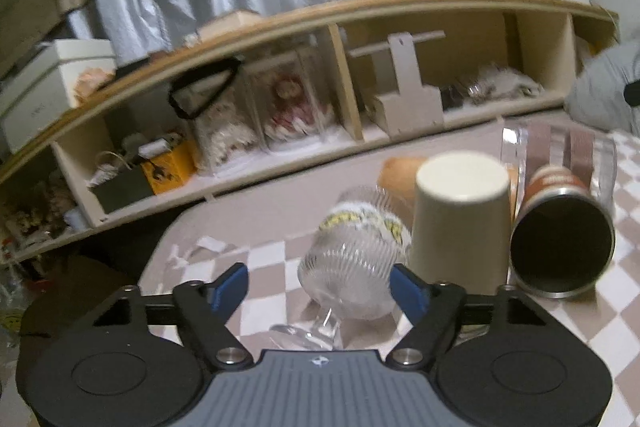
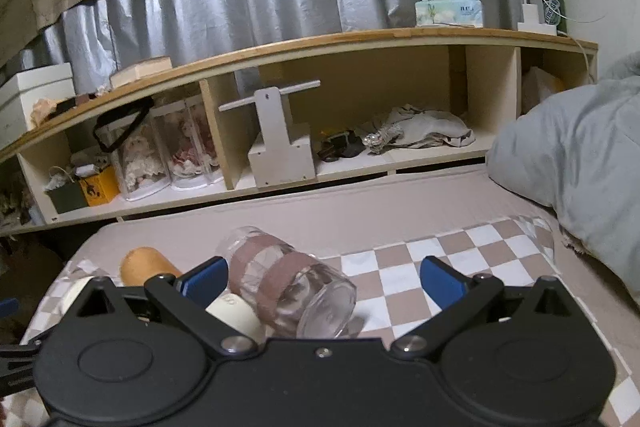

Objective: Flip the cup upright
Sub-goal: 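Move the left tool to the clear stemmed glass and close on its stem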

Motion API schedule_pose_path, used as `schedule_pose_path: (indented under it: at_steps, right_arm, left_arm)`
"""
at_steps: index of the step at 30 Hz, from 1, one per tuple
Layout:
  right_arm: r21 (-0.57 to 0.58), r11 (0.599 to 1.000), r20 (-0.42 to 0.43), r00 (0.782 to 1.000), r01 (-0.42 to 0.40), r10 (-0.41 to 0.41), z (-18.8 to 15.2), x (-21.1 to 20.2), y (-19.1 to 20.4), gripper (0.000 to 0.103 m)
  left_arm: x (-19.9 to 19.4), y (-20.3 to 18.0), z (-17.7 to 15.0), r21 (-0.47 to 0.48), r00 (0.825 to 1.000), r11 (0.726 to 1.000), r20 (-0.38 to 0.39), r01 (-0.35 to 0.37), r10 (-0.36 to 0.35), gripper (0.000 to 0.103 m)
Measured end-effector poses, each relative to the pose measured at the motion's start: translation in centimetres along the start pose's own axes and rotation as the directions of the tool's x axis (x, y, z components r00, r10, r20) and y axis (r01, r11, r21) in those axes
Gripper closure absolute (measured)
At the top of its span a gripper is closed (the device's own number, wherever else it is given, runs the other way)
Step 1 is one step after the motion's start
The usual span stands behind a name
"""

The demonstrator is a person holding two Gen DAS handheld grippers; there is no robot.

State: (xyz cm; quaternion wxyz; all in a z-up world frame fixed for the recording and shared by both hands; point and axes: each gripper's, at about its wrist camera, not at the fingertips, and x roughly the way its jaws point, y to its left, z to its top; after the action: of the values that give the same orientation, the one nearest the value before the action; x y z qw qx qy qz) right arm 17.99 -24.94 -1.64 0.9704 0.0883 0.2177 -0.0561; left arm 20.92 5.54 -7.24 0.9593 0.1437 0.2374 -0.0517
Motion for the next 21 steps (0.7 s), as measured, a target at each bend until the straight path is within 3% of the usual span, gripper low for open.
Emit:
schedule_pose_path:
  at_steps: [7, 11, 15, 18, 21]
  right_arm:
    - [-0.020, 1.000, 0.002, 1.000, -0.007, 0.007, -1.0, 1.3, -0.8, 0.000]
    - [-0.002, 1.000, -0.003, 1.000, -0.010, 0.010, -1.3, 1.6, -1.4, 0.000]
    - [0.005, 1.000, 0.006, 1.000, -0.022, 0.022, -1.1, 1.6, -1.8, 0.000]
    - [0.001, 1.000, 0.019, 0.999, -0.029, 0.029, -1.1, 1.3, -2.1, 0.000]
    - [0.005, 0.999, 0.027, 0.999, -0.033, 0.033, -1.1, 1.0, -2.5, 0.000]
  left_arm:
    - [2.1, -0.2, -0.5, 0.088, 0.989, 0.989, -0.103, 0.116, -0.107, 0.047]
    - [2.6, -0.8, -0.6, 0.177, 0.987, 0.978, -0.140, 0.108, -0.084, 0.051]
    - [3.0, -0.8, -0.3, 0.237, 0.982, 0.967, -0.180, 0.095, -0.053, 0.060]
    - [3.8, -1.3, -0.6, 0.316, 0.979, 0.947, -0.205, 0.049, 0.018, 0.062]
    - [4.2, -1.4, -0.8, 0.324, 0.977, 0.946, -0.207, 0.016, 0.054, 0.062]
